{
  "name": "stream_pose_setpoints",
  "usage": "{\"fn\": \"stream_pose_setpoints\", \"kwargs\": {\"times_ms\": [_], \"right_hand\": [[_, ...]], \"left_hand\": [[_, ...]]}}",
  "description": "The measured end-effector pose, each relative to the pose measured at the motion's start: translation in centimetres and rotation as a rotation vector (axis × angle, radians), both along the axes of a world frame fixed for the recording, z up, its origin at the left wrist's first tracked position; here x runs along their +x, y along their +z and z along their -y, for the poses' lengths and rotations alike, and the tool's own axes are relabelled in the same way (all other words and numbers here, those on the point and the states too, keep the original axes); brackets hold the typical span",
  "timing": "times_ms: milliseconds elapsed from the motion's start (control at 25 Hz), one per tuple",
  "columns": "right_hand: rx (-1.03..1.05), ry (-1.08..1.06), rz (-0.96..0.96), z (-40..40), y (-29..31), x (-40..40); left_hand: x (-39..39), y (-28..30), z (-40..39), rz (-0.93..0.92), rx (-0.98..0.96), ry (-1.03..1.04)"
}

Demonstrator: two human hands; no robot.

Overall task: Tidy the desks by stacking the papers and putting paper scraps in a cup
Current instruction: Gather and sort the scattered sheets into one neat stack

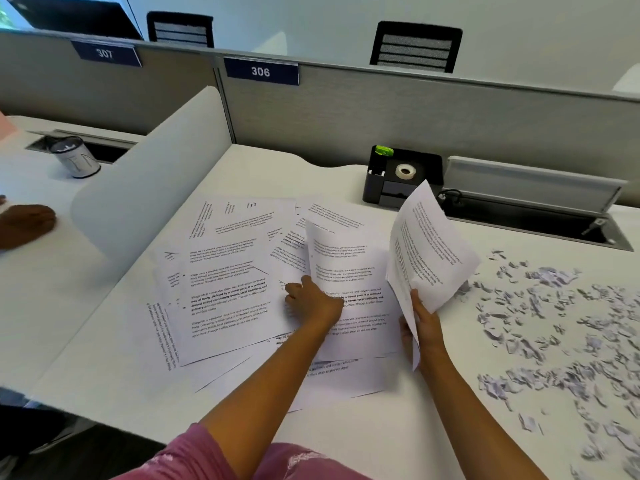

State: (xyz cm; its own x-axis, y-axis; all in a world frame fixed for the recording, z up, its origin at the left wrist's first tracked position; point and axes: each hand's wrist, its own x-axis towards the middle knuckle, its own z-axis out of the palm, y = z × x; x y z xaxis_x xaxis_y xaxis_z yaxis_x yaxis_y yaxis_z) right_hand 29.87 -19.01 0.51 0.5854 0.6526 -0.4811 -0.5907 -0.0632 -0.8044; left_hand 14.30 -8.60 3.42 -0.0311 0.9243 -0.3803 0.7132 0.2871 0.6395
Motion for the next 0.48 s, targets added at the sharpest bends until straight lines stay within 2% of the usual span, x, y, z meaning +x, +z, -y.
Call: {"fn": "stream_pose_setpoints", "kwargs": {"times_ms": [200, 360, 480], "right_hand": [[0.012, 0.02, 0.024, 0.3, 0.1, 0.0], [0.027, 0.014, 0.012, 0.2, 0.1, 0.0], [0.026, 0.013, 0.015, 0.2, 0.0, 0.1]], "left_hand": [[-0.1, 0.3, -0.5, 0.224, -0.084, 0.144], [-1.0, -0.3, -1.0, 0.51, -0.143, 0.262], [-1.3, -0.8, -1.0, 0.56, -0.179, 0.234]]}}
